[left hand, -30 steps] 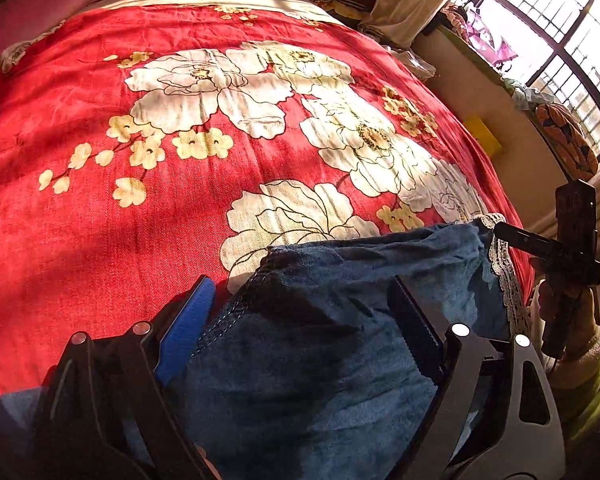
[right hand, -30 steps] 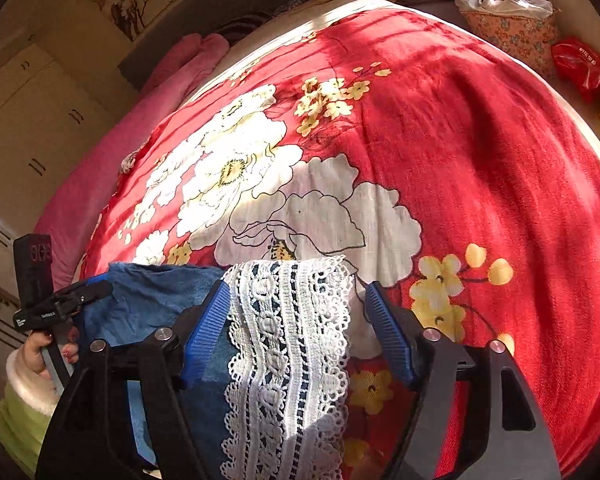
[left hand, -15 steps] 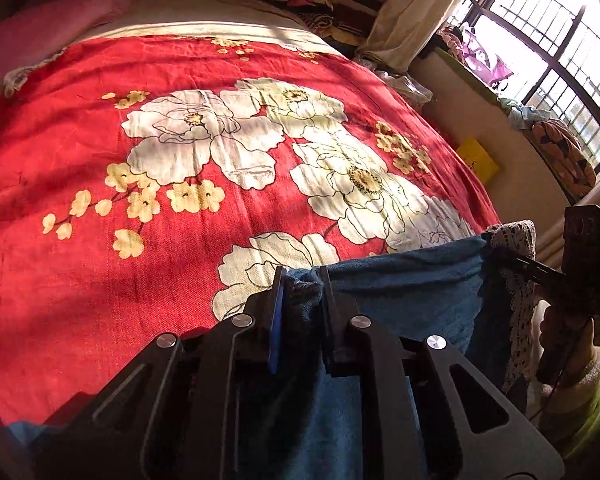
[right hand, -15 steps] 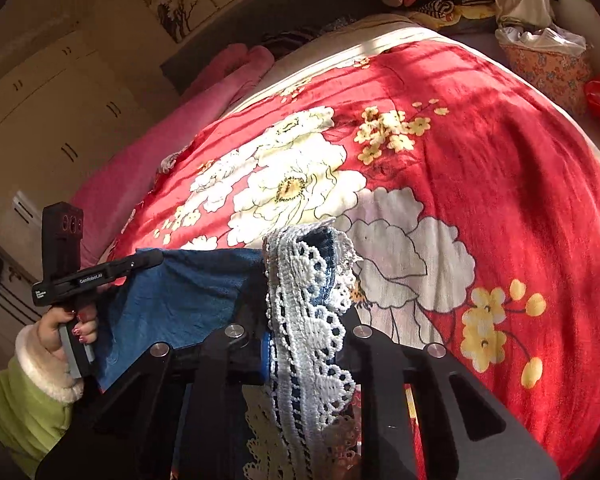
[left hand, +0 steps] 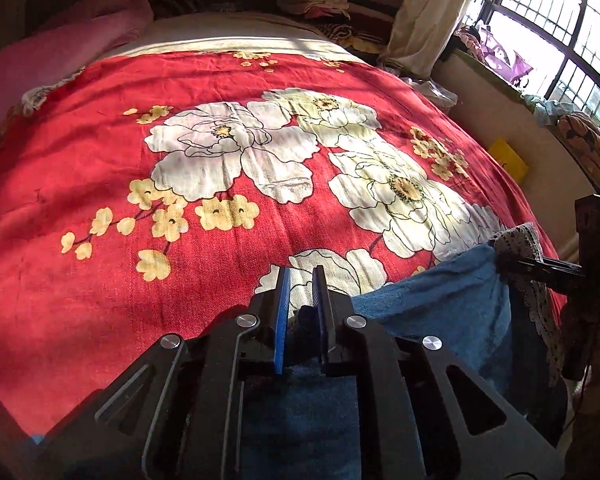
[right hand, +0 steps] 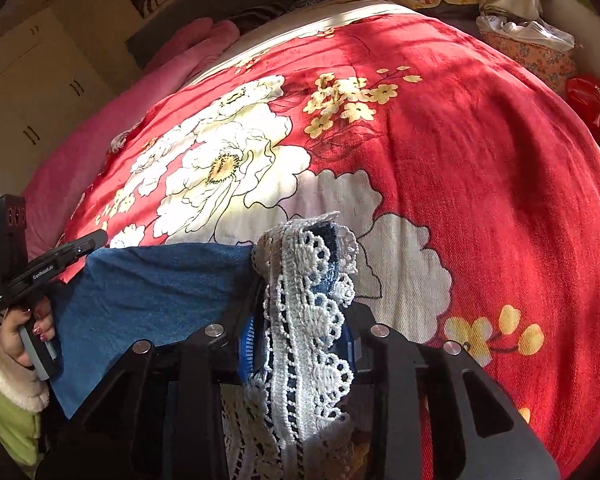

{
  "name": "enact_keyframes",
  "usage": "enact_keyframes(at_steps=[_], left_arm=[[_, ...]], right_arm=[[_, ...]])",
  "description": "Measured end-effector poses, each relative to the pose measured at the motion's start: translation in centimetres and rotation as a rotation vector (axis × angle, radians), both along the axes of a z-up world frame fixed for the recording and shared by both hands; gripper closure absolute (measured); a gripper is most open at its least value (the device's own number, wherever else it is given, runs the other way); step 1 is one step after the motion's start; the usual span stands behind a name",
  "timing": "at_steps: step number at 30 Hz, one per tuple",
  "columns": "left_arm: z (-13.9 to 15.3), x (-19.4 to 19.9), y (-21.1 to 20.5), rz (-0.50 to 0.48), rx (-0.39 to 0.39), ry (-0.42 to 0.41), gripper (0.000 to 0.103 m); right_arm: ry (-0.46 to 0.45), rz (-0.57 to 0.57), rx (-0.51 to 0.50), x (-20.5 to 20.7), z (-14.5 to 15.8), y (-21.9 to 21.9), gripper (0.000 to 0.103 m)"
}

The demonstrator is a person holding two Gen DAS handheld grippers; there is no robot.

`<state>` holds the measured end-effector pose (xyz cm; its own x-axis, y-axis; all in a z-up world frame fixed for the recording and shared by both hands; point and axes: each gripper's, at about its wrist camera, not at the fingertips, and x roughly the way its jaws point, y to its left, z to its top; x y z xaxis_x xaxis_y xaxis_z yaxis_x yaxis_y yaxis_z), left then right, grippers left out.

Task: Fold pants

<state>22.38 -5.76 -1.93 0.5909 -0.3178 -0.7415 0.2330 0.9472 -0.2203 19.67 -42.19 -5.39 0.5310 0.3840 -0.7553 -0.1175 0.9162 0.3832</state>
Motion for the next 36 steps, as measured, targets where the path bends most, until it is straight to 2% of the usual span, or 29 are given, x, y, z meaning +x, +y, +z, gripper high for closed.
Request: enact_keyframes(at_steps=[1, 3, 9, 12, 17, 20, 23, 24, 26, 27, 30, 33, 36], left_arm=[[0.7, -0.5, 0.3, 0.005, -0.006, -0.020, 0.090], [2.0, -1.7, 0.8, 0.012, -0.015, -0.051, 0.070], [4.0, -6.5, 2.3, 0.026, -0.037, -0.086, 0.046], [3.9, -9.5, 3.1, 0.022, -0.052, -0.087, 0.040], [2.8, -13.9, 4.7, 0.029, -0.031, -0.063, 0.039], [1.4, -16.2, 5.3, 0.014, -0.026, -0.021, 0.039], [0.1, -17.7, 5.3, -0.003, 0.012, 0.000, 0.039], [-0.4, -18.0, 5.3, -0.006, 0.039, -0.003, 0.039], [-1.5, -18.0, 5.3, 0.030, 0.144, 0.009, 0.039], [-2.1, -17.9, 5.5, 0.034, 0.144, 0.027, 0.039], [-3.0, -17.7, 6.7, 0.055, 0.101, 0.046, 0.039], [-2.8, -18.0, 6.9, 0.044, 0.096, 0.034, 0.039], [-3.2, -17.7, 7.5, 0.049, 0.056, 0.035, 0.039]], right_arm=[[-0.006, -0.016, 0.001, -0.5, 0.5, -0.3, 0.056], [-0.022, -0.045, 0.004, -1.6, 1.3, -0.9, 0.045], [-0.076, -0.113, 0.022, -6.8, 3.2, -2.3, 0.040], [-0.085, -0.147, 0.055, -9.8, 3.4, -2.9, 0.034], [-0.041, -0.160, 0.074, -13.7, 2.2, -3.1, 0.031], [-0.005, -0.152, 0.095, -14.9, 1.1, -2.6, 0.031], [0.029, -0.141, 0.101, -15.0, 0.0, -2.0, 0.030], [0.036, -0.135, 0.103, -14.9, -0.2, -1.7, 0.031], [0.036, -0.093, 0.106, -14.7, -0.3, -0.7, 0.043], [0.039, -0.089, 0.087, -14.6, -0.3, -0.3, 0.060], [0.027, -0.098, 0.056, -15.0, -0.1, -0.2, 0.077], [0.001, -0.097, 0.014, -16.1, 0.6, -0.7, 0.081], [0.026, -0.108, 0.017, -16.1, -0.4, -0.7, 0.081]])
